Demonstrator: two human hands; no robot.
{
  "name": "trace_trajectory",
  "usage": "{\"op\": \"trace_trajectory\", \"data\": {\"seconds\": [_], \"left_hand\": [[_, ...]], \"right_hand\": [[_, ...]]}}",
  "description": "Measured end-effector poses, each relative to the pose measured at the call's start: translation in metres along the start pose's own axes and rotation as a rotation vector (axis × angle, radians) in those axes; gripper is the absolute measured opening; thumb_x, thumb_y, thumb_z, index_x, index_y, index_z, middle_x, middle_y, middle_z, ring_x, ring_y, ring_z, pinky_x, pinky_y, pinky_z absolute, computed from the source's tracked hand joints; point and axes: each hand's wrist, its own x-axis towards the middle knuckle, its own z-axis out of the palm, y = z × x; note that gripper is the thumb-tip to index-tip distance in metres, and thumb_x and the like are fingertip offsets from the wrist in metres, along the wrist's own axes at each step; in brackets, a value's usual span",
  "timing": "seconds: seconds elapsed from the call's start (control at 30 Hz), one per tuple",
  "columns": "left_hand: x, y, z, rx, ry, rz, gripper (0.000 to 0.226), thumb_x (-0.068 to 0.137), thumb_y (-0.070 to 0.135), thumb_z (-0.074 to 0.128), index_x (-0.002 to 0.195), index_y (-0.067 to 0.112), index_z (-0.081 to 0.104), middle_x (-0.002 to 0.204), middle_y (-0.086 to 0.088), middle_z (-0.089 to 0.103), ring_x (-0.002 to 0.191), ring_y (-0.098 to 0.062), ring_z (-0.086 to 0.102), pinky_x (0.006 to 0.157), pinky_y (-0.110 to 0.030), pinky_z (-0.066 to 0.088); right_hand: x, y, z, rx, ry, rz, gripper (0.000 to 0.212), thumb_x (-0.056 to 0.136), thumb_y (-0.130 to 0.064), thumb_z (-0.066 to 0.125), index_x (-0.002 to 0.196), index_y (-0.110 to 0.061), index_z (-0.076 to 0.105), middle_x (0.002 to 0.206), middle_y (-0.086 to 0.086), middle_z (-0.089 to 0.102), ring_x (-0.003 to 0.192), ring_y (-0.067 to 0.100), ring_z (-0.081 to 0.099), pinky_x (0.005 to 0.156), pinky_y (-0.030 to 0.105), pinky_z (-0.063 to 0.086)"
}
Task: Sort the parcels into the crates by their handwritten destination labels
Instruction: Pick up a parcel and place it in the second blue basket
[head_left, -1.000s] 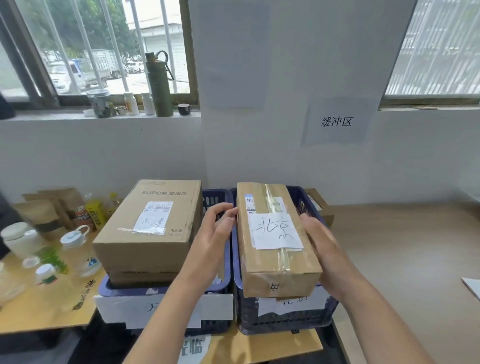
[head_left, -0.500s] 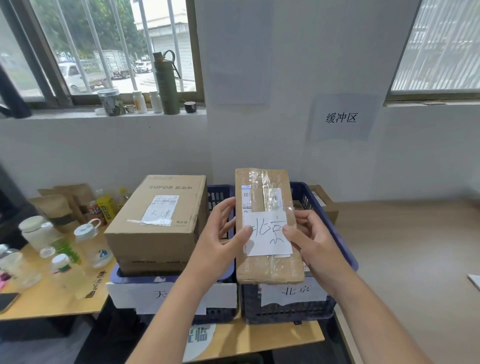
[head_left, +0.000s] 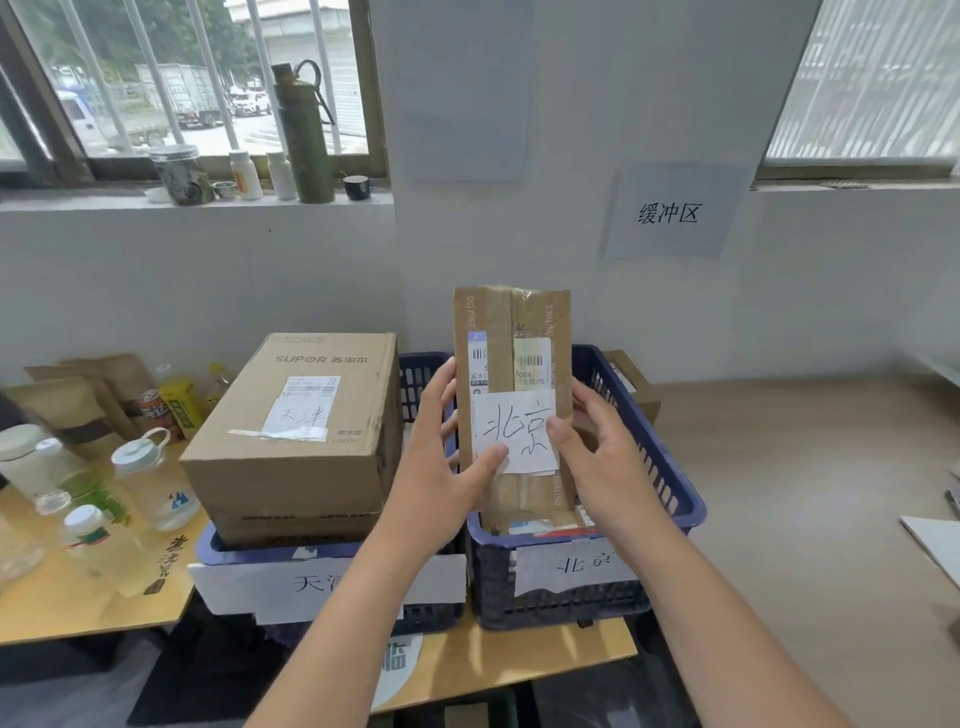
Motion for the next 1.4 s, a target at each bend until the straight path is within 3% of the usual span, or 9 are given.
{"op": "trace_trajectory", "data": {"seconds": [0.17, 0.27, 0.47, 0.67, 0.83, 0.93, 1.03, 1.2, 1.4], "left_hand": [[0.010, -0.016, -0.006, -0.028, 0.031, -0.007, 0.087, 0.090, 0.008, 0.072, 0.149, 0.052, 0.025, 0.145, 0.020, 0.043, 0.132, -0.007, 0.050, 0.099, -0.039, 0.055], [0.024, -0.025, -0.002, -0.005, 0.052, 0.009, 0.084, 0.090, 0.007, 0.072, 0.147, 0.051, 0.028, 0.140, 0.015, 0.047, 0.129, -0.008, 0.052, 0.097, -0.033, 0.056], [0.055, -0.052, 0.037, 0.013, -0.008, -0.032, 0.081, 0.092, 0.010, 0.069, 0.149, 0.051, 0.028, 0.138, 0.010, 0.050, 0.125, -0.006, 0.054, 0.088, -0.016, 0.054], [0.082, -0.079, 0.096, 0.101, -0.122, -0.161, 0.079, 0.096, 0.011, 0.065, 0.155, 0.042, 0.023, 0.137, 0.019, 0.050, 0.118, 0.012, 0.050, 0.089, -0.006, 0.048], [0.098, -0.105, 0.144, 0.037, -0.222, -0.386, 0.082, 0.096, 0.005, 0.063, 0.155, 0.041, 0.019, 0.134, 0.023, 0.047, 0.123, -0.001, 0.048, 0.091, -0.011, 0.046], [0.108, -0.130, 0.167, 0.038, -0.251, -0.560, 0.087, 0.094, 0.010, 0.066, 0.156, 0.044, 0.014, 0.142, 0.015, 0.051, 0.118, -0.011, 0.058, 0.102, -0.033, 0.051], [0.115, -0.152, 0.182, 0.094, -0.255, -0.697, 0.084, 0.092, 0.013, 0.067, 0.153, 0.044, 0.018, 0.130, 0.003, 0.064, 0.108, -0.022, 0.066, 0.095, -0.047, 0.056], [0.121, -0.176, 0.198, 0.181, -0.296, -0.789, 0.084, 0.089, 0.004, 0.069, 0.152, 0.030, 0.020, 0.128, -0.005, 0.064, 0.111, -0.026, 0.064, 0.095, -0.045, 0.055], [0.124, -0.194, 0.222, 0.241, -0.360, -0.847, 0.079, 0.089, 0.002, 0.069, 0.149, 0.022, 0.022, 0.129, -0.009, 0.062, 0.116, -0.030, 0.062, 0.092, -0.041, 0.055]], "right_hand": [[0.009, 0.003, 0.010, -0.076, 0.011, -0.001, 0.046, 0.103, -0.030, 0.053, 0.146, -0.041, 0.042, 0.144, -0.011, 0.046, 0.118, -0.015, 0.049, 0.106, 0.032, 0.048], [0.020, 0.006, 0.009, -0.201, 0.038, -0.025, 0.047, 0.105, -0.026, 0.048, 0.150, -0.032, 0.040, 0.133, -0.017, 0.048, 0.127, -0.002, 0.046, 0.111, 0.034, 0.042], [0.049, 0.031, -0.024, -0.270, 0.088, 0.020, 0.042, 0.105, -0.020, 0.048, 0.145, -0.033, 0.051, 0.127, -0.014, 0.058, 0.112, -0.011, 0.053, 0.089, 0.014, 0.046], [0.083, 0.095, -0.064, -0.527, 0.107, 0.009, 0.035, 0.100, -0.011, 0.047, 0.122, -0.031, 0.067, 0.106, -0.008, 0.068, 0.099, 0.009, 0.059, 0.077, 0.024, 0.050], [0.103, 0.158, -0.084, -0.639, 0.043, 0.195, 0.035, 0.097, -0.011, 0.045, 0.122, -0.025, 0.065, 0.112, 0.000, 0.069, 0.097, 0.015, 0.065, 0.079, 0.036, 0.059], [0.115, 0.189, -0.087, -0.740, -0.056, 0.344, 0.041, 0.094, -0.007, 0.046, 0.134, -0.016, 0.051, 0.126, 0.007, 0.064, 0.111, 0.024, 0.062, 0.089, 0.039, 0.056], [0.120, 0.210, -0.085, -0.825, -0.173, 0.470, 0.063, 0.093, -0.011, 0.044, 0.153, -0.020, 0.028, 0.143, 0.011, 0.049, 0.129, 0.029, 0.051, 0.106, 0.042, 0.047], [0.122, 0.210, -0.085, -0.972, -0.376, 0.493, 0.076, 0.092, -0.007, 0.040, 0.159, -0.023, 0.008, 0.138, 0.020, 0.050, 0.119, 0.035, 0.055, 0.094, 0.039, 0.047], [0.131, 0.226, -0.099, -1.047, -0.498, 0.596, 0.077, 0.090, 0.003, 0.046, 0.159, -0.015, 0.016, 0.142, 0.023, 0.046, 0.123, 0.036, 0.054, 0.095, 0.041, 0.050]]}}
